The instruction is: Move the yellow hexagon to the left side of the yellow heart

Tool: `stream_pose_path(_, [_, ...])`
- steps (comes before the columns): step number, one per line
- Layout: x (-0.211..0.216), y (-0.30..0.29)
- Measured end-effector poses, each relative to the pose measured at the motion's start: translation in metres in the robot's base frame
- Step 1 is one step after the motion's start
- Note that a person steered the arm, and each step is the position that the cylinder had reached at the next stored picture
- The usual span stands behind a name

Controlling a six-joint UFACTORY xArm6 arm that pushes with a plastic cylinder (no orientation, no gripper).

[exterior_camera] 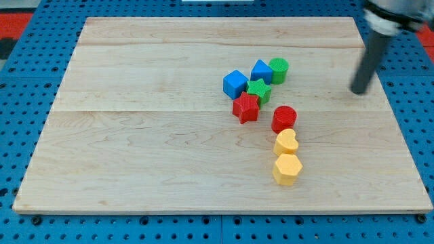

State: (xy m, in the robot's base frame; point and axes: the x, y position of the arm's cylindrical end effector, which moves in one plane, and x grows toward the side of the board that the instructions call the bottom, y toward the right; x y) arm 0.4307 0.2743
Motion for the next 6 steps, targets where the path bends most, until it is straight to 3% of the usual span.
stream_pose_path(1, [0.094, -0.003])
stream_pose_path(2, [0.178, -0.043])
stream_pose_path(3, [0.187, -0.084])
stream_pose_path(4, [0.14, -0.106])
stream_pose_path(5, [0.167, -0.117])
stream_pose_path(6, [0.149, -0.151])
